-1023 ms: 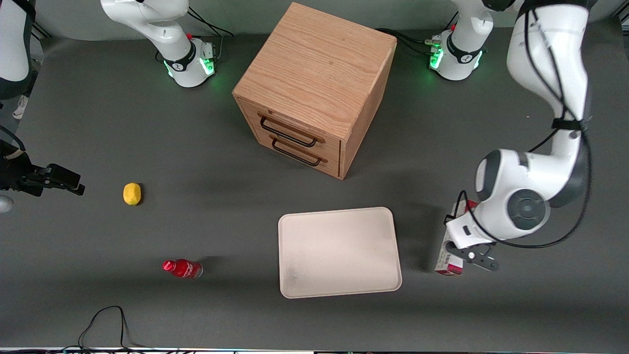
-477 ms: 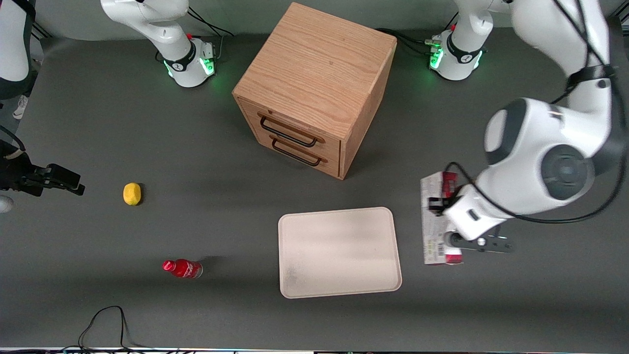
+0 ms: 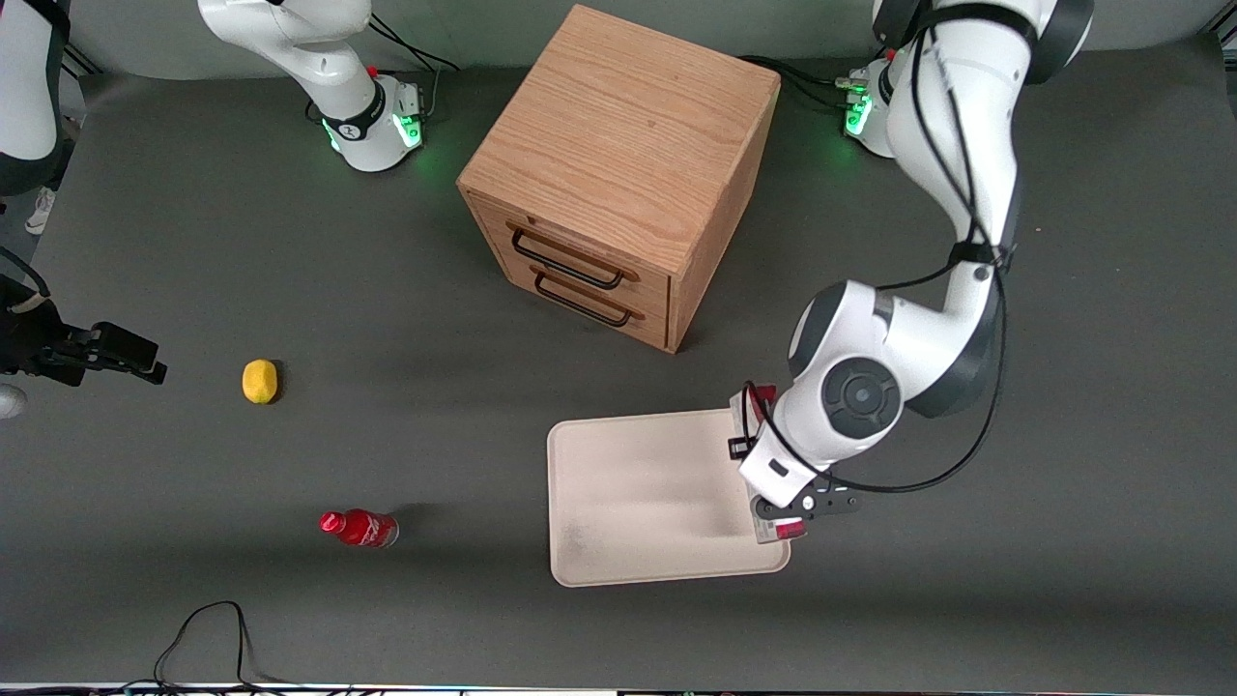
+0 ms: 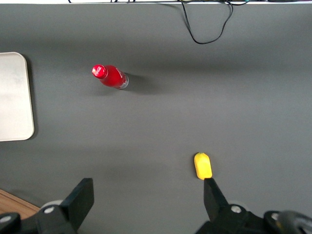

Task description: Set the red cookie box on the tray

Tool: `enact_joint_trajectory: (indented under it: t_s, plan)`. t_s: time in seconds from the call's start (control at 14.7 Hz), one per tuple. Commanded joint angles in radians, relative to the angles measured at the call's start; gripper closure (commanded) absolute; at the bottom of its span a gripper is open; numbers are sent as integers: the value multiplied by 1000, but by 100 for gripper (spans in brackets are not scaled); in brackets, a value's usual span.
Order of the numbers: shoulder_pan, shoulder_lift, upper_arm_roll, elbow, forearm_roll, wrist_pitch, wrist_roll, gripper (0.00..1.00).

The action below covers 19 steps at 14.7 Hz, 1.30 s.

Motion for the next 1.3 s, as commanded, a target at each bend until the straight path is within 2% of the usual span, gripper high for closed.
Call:
enact_joint_trajectory:
  t_s: [0.0, 0.27, 0.34, 0.41, 0.48, 0.55, 0.75, 1.02, 1.23]
  plan:
    - [-40, 76, 34, 61, 30, 29, -71, 100]
    - [-50, 110, 35, 53, 46, 80, -74, 100]
    - [-50, 115, 35, 50, 47, 87, -73, 88]
    - [-50, 115, 34, 45, 58, 93, -68, 9]
    - [-50, 113, 34, 45, 87, 100, -61, 0]
    - [-53, 110, 32, 45, 105, 100, -59, 0]
    - [-47, 39, 30, 15, 92, 89, -61, 0]
    - [68, -250, 30, -201, 70, 5, -44, 0]
    - [177, -411, 34, -223, 75, -203, 124, 0]
